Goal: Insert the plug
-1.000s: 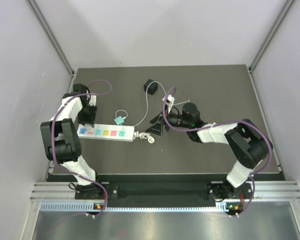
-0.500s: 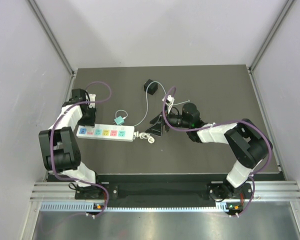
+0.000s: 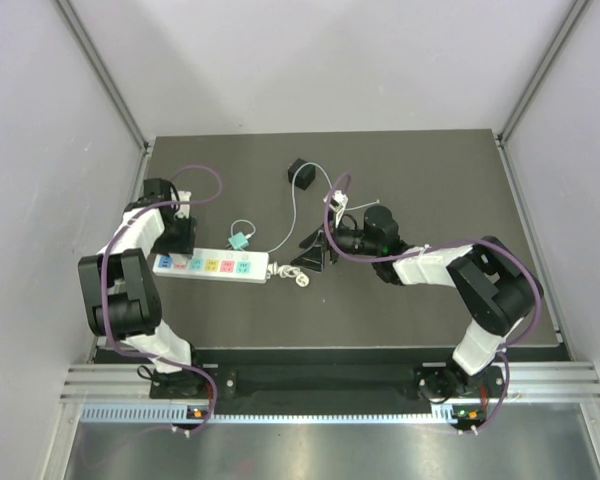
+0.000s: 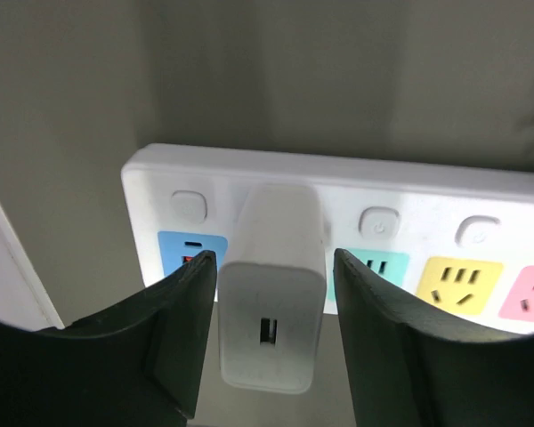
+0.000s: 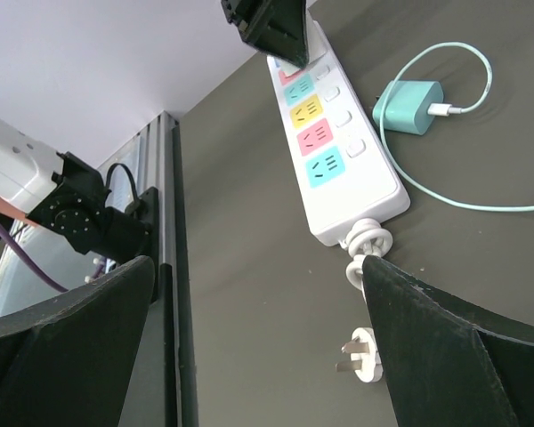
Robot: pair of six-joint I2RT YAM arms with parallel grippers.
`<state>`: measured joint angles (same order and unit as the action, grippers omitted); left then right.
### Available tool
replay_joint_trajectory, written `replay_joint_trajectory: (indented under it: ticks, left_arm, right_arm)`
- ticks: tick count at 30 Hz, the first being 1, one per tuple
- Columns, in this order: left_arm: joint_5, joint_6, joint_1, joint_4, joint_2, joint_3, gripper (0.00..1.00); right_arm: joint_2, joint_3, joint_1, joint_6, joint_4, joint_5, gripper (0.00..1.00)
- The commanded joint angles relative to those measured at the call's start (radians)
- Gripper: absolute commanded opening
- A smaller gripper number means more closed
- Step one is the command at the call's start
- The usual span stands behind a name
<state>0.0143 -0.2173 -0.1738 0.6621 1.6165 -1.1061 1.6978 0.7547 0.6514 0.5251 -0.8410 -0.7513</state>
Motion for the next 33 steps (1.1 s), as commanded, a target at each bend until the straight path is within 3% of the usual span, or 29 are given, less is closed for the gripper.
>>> replay_joint_trajectory:
  ticks: [1, 14, 23, 25, 28, 29, 30, 33]
  left_arm:
    - [0.027, -0.02, -0.013, 0.103, 0.034, -0.03, 0.63]
    - [0.064, 0.01, -0.01, 0.174, -0.043, -0.216, 0.64]
    - [0.038, 0.004, -0.004, 0.186, -0.086, -0.199, 0.57]
    - [0.047, 0.012, -0.001, 0.2, -0.084, -0.205, 0.49]
    - [0.052, 0.041, 0.005, 0.2, -0.087, -0.23, 0.3]
    - [0.053, 0.068, 0.004, 0.195, -0.09, -0.241, 0.11]
    - [0.047, 0.082, 0.005, 0.189, -0.092, -0.244, 0.03]
    - [0.02, 0.153, 0.007, 0.179, -0.089, -0.242, 0.0]
  right_arm:
    - [0.005, 0.038, 0.002, -0.01, -0.035, -0.014, 1.0]
    - [0.016, 0.054, 0.022, -0.022, -0.012, -0.002, 1.0]
    - [0.039, 0.075, 0.037, -0.046, 0.029, 0.01, 1.0]
    - [0.043, 0.081, 0.04, -0.054, 0.039, 0.01, 1.0]
    - [0.045, 0.084, 0.044, -0.062, 0.049, 0.017, 1.0]
    - [0.045, 0.087, 0.044, -0.063, 0.051, 0.017, 1.0]
    - [0.045, 0.087, 0.044, -0.063, 0.052, 0.018, 1.0]
    - [0.046, 0.09, 0.047, -0.068, 0.056, 0.018, 1.0]
